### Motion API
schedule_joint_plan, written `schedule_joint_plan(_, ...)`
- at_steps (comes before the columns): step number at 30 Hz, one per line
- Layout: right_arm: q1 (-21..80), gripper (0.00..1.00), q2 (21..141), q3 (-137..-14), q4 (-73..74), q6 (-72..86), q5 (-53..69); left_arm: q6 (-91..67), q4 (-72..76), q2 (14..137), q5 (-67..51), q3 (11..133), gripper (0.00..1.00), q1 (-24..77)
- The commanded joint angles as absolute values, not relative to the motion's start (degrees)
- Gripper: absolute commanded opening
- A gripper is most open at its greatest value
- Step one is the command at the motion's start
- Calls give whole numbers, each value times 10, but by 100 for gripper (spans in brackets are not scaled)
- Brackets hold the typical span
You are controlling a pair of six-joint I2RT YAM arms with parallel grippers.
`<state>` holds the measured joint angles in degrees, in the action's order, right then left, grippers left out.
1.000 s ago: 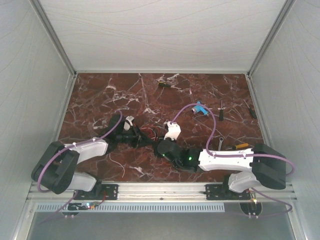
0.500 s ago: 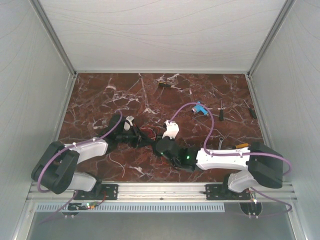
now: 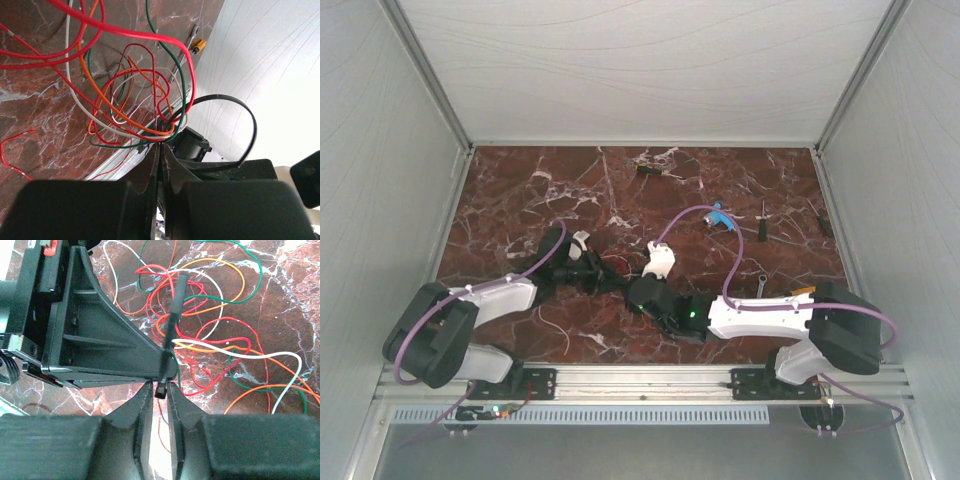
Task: Zip-tie the wires
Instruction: Tie the cable at the center of the board.
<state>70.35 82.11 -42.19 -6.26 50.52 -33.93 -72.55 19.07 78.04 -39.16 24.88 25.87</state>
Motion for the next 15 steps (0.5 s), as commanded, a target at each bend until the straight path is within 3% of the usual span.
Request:
schedule_joint_plan(1,701,12,825,-434,-82,523,-354,-749,172,774,-388,276,0,265)
schedule_joint_plan(5,699,12,815,-429,-81,521,-363,-747,168,774,-387,277,0,265)
schedule_joint_plan(10,697,24,795,-427,-75,516,-366,-744,165,778,-387,278,0,265)
schedule_joint_plan(15,695,23,787,-428,-74,512,-368,-743,163,780,-386,283,0,267)
